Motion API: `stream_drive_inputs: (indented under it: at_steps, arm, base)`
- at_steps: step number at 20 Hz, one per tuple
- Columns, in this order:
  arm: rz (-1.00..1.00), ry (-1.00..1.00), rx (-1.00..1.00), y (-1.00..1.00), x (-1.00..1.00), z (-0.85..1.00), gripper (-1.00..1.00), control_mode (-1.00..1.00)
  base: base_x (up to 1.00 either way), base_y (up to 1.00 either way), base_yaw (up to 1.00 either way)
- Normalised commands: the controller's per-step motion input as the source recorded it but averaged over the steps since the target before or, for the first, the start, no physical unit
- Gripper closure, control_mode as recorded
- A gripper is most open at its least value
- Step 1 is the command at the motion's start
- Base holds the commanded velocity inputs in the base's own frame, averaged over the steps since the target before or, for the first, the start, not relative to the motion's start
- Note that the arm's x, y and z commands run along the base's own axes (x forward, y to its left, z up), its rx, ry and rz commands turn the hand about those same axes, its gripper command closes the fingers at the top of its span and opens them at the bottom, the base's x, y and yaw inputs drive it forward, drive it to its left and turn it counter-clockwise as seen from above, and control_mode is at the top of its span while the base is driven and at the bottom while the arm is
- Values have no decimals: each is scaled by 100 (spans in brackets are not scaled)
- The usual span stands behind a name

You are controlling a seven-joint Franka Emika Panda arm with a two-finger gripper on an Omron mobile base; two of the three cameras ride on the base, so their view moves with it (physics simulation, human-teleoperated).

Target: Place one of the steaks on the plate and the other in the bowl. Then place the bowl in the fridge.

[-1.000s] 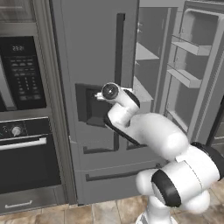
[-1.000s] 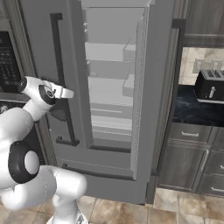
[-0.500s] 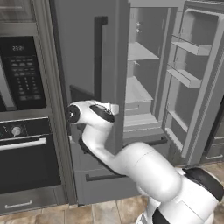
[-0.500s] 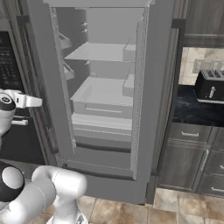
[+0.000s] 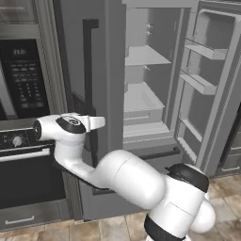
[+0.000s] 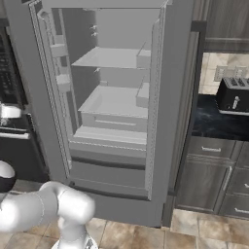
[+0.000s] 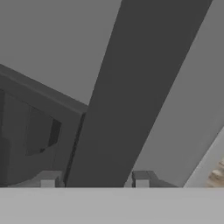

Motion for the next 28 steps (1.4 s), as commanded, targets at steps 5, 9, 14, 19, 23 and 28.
stream_drive_inputs:
  at_steps: [5,9,14,19,23,28]
  arm:
    - [-10,-3,-4,38,-1,0,-100,-100]
    - [-1,-2,0,12,0,0,-100,-100]
    - [-2,-10,0,15,8,-3,-100,-100]
    - [0,-19,0,27,4,-2,-100,-100]
    - [0,-1,-4,47,-16,4,-100,-100]
    - [-5,8,-1,24,-57,24,-100,-100]
  base:
    - [0,0,0]
    - [0,0,0]
    - [0,0,0]
    - [0,0,0]
    - [0,0,0]
    - [0,0,0]
